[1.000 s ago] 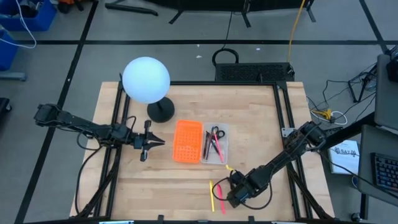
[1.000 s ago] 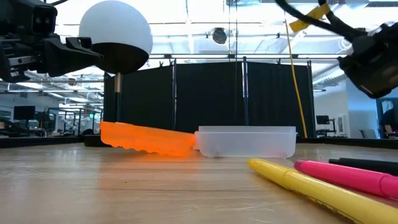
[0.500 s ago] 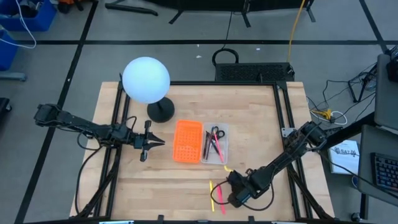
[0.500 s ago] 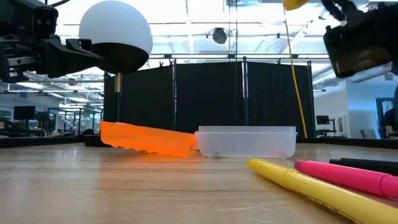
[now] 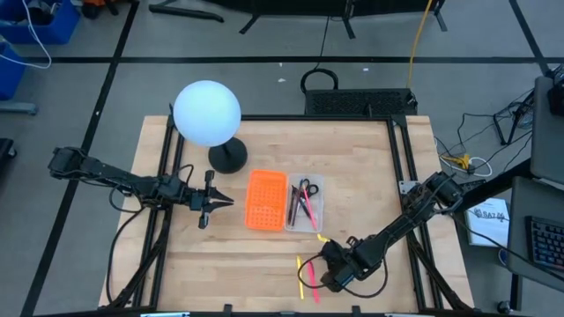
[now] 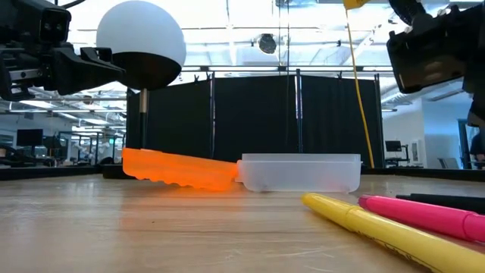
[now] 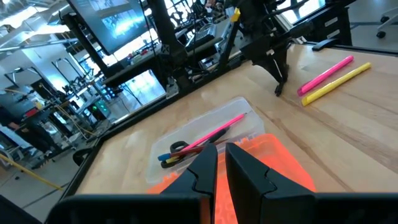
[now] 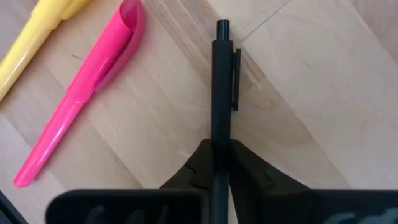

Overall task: Pick & place school supplies into a supply box
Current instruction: Put the black pen into the orange supply box

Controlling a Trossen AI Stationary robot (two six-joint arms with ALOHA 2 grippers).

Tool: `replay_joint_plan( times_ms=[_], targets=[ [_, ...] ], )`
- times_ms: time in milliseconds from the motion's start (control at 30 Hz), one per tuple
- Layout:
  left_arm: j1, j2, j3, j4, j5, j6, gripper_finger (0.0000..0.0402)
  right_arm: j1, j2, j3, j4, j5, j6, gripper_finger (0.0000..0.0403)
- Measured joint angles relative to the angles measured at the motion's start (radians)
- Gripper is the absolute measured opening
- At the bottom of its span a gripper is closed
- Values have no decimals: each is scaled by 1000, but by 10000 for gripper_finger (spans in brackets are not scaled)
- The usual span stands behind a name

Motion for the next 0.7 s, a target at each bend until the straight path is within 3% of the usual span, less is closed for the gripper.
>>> replay_joint_plan(
  times_ms=[267, 700],
  targets=[
    [0, 0, 0, 0, 0, 0, 42, -7, -29, -8, 103, -21, -10, 19],
    [0, 0, 0, 0, 0, -50, 42, -45, -254, -9, 242, 33, -127, 19]
  ],
)
